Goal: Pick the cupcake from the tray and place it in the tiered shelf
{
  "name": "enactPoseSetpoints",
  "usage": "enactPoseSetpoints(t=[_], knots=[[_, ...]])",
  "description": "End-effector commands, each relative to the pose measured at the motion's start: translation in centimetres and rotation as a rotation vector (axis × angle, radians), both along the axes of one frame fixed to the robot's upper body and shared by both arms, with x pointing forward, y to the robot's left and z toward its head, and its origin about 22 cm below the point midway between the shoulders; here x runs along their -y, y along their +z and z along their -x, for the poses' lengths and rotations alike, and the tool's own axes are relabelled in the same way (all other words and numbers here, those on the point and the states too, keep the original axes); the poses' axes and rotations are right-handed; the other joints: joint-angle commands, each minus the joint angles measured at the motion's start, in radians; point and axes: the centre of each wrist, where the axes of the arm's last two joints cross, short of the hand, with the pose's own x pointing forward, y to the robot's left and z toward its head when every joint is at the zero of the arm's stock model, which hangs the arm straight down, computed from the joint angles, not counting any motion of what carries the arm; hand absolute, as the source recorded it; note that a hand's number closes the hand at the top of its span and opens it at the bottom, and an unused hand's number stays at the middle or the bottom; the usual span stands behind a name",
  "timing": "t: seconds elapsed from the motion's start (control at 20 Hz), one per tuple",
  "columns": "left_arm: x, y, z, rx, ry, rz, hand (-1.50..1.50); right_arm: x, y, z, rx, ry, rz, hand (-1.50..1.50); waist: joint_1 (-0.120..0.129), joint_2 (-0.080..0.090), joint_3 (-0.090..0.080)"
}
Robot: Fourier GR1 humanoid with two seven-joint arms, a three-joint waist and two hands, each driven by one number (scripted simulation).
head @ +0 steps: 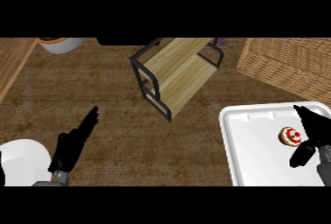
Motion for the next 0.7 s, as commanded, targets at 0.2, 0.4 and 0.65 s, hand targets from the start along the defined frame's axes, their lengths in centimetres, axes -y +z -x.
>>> enactPoseSetpoints(t=[0.2,0.4,0.65], knots=[[0.3,-0.7,0.3,0.008,0.01,-0.002,0.0,-0.4,-1.6,-0.7,-0.03,0.019,0.013,-1.5,0.0,0.0,0.0],[0.7,0.3,-2.9,0.001,-0.007,-0.014,0.0,-0.9,-3.6,-0.7,-0.026,0.027,0.009,-1.5,-0.003,0.001,0.0],[1.7,-1.0,0.0,0.001,-0.01,0.0,0.0,0.0,-4.8,-1.3,-0.03,0.048,-0.038,1.5,0.0,0.0,0.0]])
